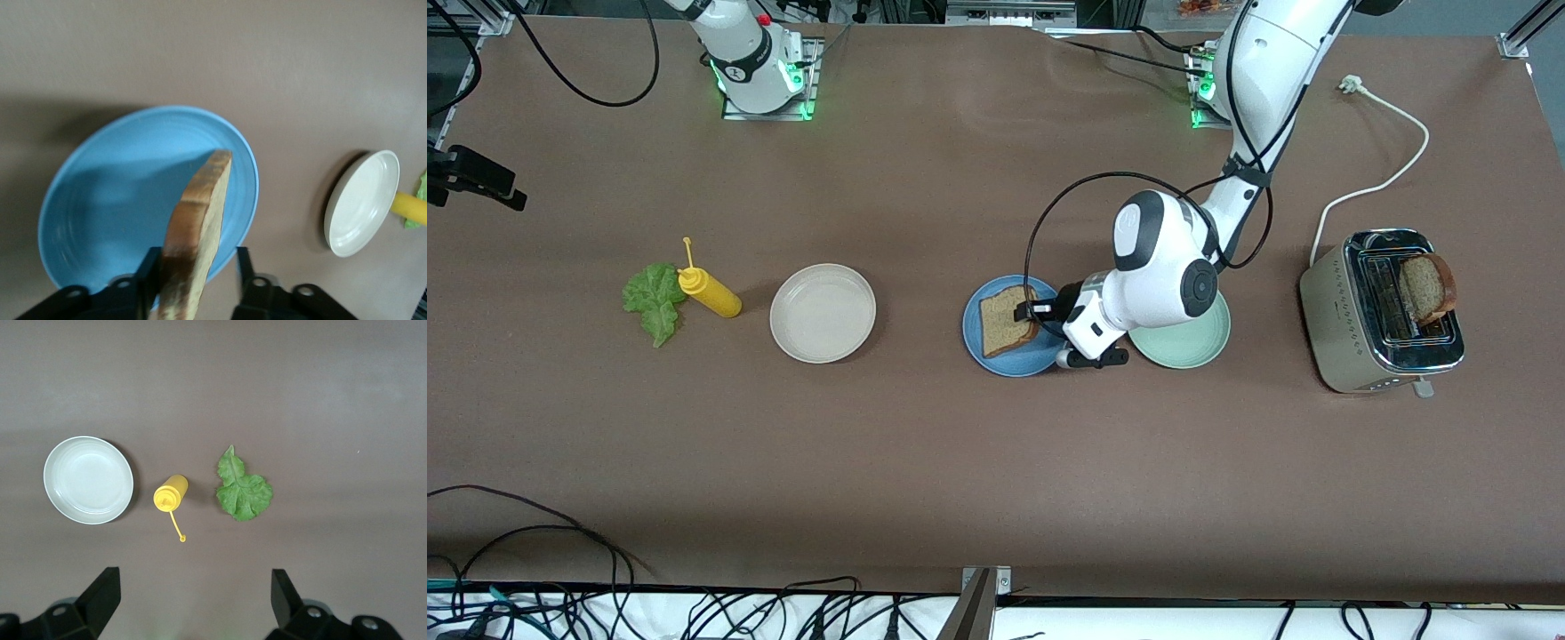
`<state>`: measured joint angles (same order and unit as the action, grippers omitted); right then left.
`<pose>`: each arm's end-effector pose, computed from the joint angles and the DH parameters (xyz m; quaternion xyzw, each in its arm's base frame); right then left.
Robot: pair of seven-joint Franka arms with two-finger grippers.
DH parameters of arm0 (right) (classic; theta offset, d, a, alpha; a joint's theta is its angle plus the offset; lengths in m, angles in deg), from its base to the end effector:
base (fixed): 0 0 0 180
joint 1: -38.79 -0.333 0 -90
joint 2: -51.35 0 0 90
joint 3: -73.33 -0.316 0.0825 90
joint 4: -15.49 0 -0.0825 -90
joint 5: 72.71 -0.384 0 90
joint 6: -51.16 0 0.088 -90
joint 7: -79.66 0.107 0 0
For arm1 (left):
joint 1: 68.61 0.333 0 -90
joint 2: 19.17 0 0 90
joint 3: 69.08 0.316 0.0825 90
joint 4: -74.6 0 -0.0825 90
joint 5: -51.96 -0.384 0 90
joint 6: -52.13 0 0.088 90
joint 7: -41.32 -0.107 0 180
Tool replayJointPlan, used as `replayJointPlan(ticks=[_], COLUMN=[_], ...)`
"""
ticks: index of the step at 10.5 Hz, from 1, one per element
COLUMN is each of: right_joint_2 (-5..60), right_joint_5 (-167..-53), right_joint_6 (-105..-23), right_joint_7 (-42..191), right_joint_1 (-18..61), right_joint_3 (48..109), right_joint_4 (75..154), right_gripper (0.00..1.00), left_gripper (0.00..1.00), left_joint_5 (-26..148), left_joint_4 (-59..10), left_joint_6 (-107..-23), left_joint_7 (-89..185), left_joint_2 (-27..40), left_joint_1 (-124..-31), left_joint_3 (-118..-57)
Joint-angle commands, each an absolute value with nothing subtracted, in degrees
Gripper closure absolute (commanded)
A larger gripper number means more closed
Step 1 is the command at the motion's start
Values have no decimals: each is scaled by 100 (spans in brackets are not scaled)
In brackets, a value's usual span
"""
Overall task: Make sandwich in blue plate with both arms
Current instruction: 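Lower the bread onto the blue plate and open the left gripper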
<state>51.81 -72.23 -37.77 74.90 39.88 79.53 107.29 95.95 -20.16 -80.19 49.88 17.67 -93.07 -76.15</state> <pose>0.5446 -0.0708 0.6125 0.9995 -0.0221 -0.0213 0.0015 0.5873 -0.3643 0.2452 0.9469 0.0742 -0.1053 0.2948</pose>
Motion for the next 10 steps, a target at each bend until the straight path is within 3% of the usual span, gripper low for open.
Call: replayJointPlan(ticks=[1,3,5,10], right_joint_2=[5161,5161,5161,5153], right_joint_5=[-7201,-7201,-7201,-7209], right_joint_6=[-3708,-3708,-3708,-3708], right_joint_7=[7500,7509,7509,7509], right_joint_1=[3993,3984,3993,3984], right_joint_3=[7948,7948,7948,7948], right_joint_4=[10628,10628,10628,10628], right_gripper=[0,0,0,0], left_gripper=[0,0,0,0], left_joint_5=[9635,9626,9617,9626], left_joint_4=[-1979,-2014,-2338,-2401], left_joint_6=[-8348,-8348,-8322,-8095], left_joint_7=[4633,4633,4606,4650], left_joint_2=[1853,1853,1836,1503], left_joint_1=[-9357,-9313,-9313,-8858], left_joint_3=[-7559,-7445,-6937,-6645])
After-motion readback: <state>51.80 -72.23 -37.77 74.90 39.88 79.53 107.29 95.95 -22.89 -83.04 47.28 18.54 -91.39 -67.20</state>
